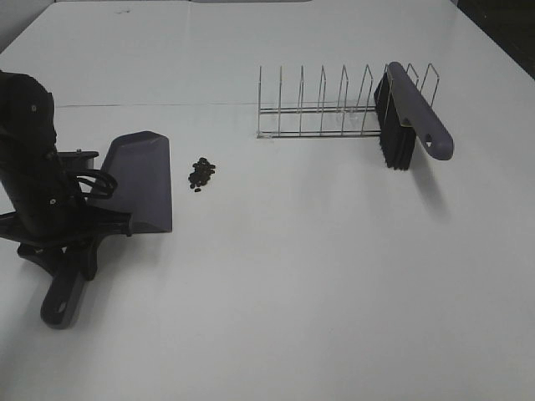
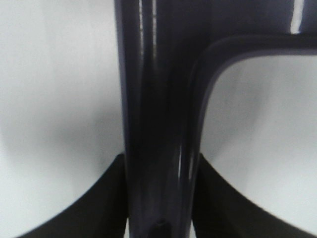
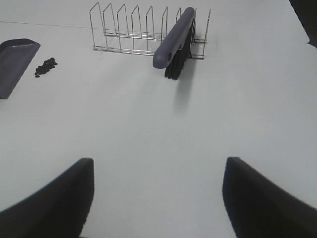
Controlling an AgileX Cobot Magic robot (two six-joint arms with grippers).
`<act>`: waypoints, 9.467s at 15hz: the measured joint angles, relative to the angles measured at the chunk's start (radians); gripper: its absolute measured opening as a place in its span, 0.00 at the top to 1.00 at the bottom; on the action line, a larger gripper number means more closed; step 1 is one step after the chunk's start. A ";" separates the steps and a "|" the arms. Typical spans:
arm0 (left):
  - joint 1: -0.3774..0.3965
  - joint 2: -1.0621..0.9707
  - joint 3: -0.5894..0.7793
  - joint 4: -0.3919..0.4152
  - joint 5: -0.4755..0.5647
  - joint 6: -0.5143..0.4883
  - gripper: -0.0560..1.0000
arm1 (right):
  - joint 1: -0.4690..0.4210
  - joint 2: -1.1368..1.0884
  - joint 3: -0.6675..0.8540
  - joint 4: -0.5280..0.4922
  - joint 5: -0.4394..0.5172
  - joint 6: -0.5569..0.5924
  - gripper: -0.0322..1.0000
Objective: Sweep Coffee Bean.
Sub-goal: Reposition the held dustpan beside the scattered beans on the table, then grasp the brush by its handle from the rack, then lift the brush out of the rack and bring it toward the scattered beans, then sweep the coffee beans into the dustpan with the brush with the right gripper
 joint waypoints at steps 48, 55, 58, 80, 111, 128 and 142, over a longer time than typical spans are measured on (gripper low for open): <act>0.000 -0.165 0.004 -0.003 0.026 0.013 0.65 | 0.057 2.463 -1.639 -0.101 -0.142 -0.026 0.61; 0.000 -0.165 0.004 -0.003 0.026 0.013 0.65 | 0.052 2.423 -1.642 -0.115 -0.106 0.025 0.69; 0.000 -0.165 0.004 -0.003 0.026 0.013 0.65 | 0.057 2.281 -1.642 -0.107 -0.096 0.036 0.69; -0.065 0.007 0.003 -0.036 0.047 0.013 0.65 | 0.475 2.247 -1.278 -0.414 -0.116 0.315 0.69; -0.065 0.008 0.003 -0.034 0.055 0.020 0.65 | 0.682 2.490 -2.017 -0.413 0.172 0.238 0.69; 0.024 -0.102 0.005 0.074 0.046 -0.027 0.65 | 0.558 2.377 -1.767 -0.386 0.170 0.237 0.69; -0.080 0.017 -0.003 0.085 0.045 -0.052 0.65 | 0.558 2.376 -1.767 -0.331 0.170 0.237 0.69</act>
